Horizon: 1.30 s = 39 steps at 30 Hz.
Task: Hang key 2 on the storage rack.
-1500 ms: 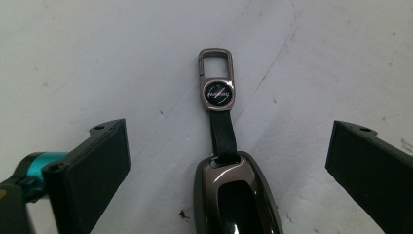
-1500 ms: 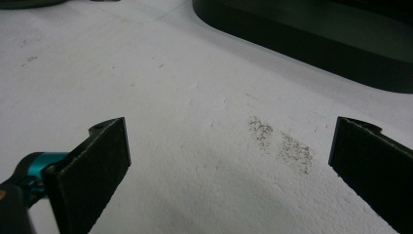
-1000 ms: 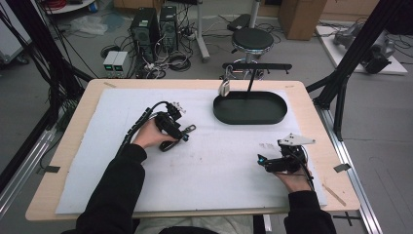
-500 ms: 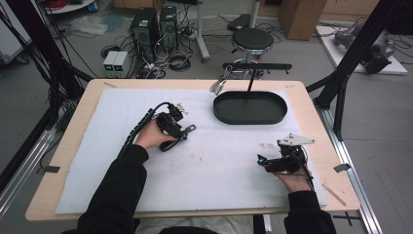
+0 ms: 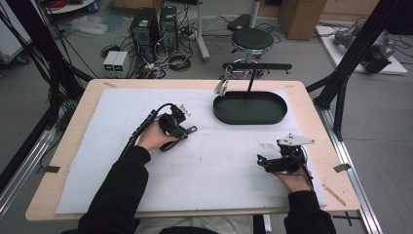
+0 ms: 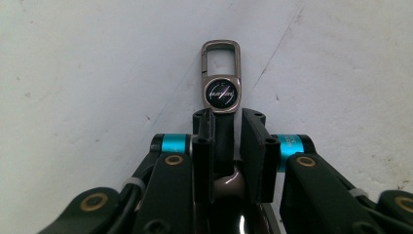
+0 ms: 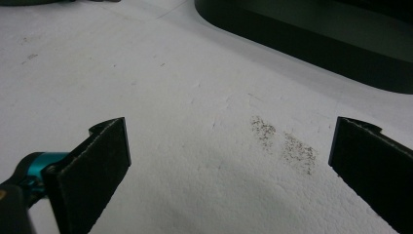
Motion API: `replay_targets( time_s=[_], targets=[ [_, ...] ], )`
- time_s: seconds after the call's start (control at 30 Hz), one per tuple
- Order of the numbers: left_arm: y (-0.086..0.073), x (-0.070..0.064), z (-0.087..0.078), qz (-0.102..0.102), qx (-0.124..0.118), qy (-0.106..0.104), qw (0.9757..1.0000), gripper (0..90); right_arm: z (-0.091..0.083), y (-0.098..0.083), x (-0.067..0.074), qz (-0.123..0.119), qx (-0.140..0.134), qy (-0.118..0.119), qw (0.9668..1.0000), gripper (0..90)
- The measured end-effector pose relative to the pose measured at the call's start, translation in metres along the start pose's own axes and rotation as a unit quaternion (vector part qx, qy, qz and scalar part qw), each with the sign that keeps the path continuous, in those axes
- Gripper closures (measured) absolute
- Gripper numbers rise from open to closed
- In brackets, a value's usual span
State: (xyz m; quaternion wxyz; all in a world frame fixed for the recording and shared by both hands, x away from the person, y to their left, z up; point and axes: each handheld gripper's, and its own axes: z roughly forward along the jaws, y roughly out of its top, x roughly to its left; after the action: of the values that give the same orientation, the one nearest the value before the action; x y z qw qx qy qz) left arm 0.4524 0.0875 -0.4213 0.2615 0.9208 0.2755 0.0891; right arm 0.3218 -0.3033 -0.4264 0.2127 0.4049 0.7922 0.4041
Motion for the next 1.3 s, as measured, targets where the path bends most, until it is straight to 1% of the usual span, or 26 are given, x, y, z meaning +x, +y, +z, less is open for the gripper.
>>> replay_targets(
  time_s=[0.03,0.07,0.1,0.23,0.27,0.33,0.43,0.63,0.73,0.87,1.0,1.1,1.3],
  targets=[
    [0.000,0.000,0.000,0.000,0.000,0.000,1.0000,79.5,0.000,0.000,0.000,0.000,0.000,-0.001,1.0000,0.7],
    [0.000,0.000,0.000,0.004,0.000,-0.001,1.0000,80.2,0.000,0.000,0.000,0.001,0.001,0.001,1.0000,0.7],
    [0.000,0.000,0.000,0.003,-0.001,-0.002,1.0000,80.7,0.000,0.000,0.000,0.000,0.000,0.001,1.0000,0.7],
    [0.001,-0.001,-0.001,0.014,0.000,0.001,0.9999,82.3,0.000,0.000,0.000,0.000,0.000,0.000,1.0000,0.7],
    [0.001,-0.001,-0.001,0.020,0.001,0.002,0.9998,82.6,0.000,0.000,0.000,0.001,0.001,0.000,1.0000,0.7],
    [0.001,-0.003,-0.002,0.022,0.000,0.005,0.9997,82.8,0.001,0.000,0.000,-0.001,0.000,0.000,1.0000,0.7],
    [0.002,-0.005,-0.007,0.031,-0.004,0.006,0.9995,83.3,0.000,0.000,0.000,0.000,0.001,0.002,1.0000,0.7],
    [0.003,-0.006,-0.020,0.033,-0.016,0.010,0.9993,83.6,0.001,0.000,0.000,-0.002,0.002,-0.001,1.0000,0.7],
    [0.005,-0.006,-0.029,0.030,-0.032,0.007,0.9990,83.6,0.001,0.000,0.001,0.000,0.001,0.000,1.0000,0.7],
    [0.012,-0.008,-0.043,0.032,-0.049,0.009,0.9982,83.6,0.001,0.000,0.001,-0.002,0.002,0.001,1.0000,0.7],
    [0.021,-0.010,-0.055,0.039,-0.057,0.012,0.9975,83.6,0.001,0.001,0.001,-0.002,0.001,0.001,1.0000,0.7],
    [0.026,-0.010,-0.063,0.042,-0.072,0.015,0.9964,83.6,0.001,0.000,0.001,-0.001,0.002,0.001,1.0000,0.7],
    [0.033,-0.010,-0.071,0.046,-0.084,0.020,0.9952,83.6,0.001,0.001,0.000,-0.001,0.002,0.001,1.0000,0.7]
  ],
)
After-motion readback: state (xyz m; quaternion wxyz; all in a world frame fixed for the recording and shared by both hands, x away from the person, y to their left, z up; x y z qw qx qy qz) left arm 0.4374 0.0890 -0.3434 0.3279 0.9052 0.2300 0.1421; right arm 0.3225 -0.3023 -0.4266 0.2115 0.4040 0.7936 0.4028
